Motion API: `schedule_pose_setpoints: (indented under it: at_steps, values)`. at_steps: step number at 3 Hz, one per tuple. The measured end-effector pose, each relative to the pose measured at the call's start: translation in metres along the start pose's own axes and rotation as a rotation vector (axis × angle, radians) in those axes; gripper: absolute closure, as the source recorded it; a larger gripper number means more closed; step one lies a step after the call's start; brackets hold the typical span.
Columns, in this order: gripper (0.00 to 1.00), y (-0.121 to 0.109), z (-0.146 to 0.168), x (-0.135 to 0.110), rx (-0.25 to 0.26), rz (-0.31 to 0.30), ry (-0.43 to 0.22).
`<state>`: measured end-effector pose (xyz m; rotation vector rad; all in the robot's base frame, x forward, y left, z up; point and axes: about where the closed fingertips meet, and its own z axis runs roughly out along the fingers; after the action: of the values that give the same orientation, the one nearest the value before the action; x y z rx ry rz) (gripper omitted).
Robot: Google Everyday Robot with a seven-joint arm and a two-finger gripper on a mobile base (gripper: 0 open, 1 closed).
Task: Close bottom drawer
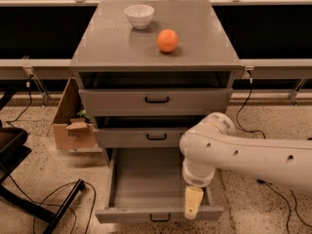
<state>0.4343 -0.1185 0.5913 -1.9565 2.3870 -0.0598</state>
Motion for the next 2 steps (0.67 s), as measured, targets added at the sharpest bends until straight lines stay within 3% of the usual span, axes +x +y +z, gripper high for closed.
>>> schedule_pose_setpoints:
  at_steps: [1, 2]
  values:
    - [0.00, 0.007, 0.037, 0.001, -0.039, -0.001, -0.011]
    - [0.00, 0.026, 0.106, 0.011, -0.110, 0.006, 0.000]
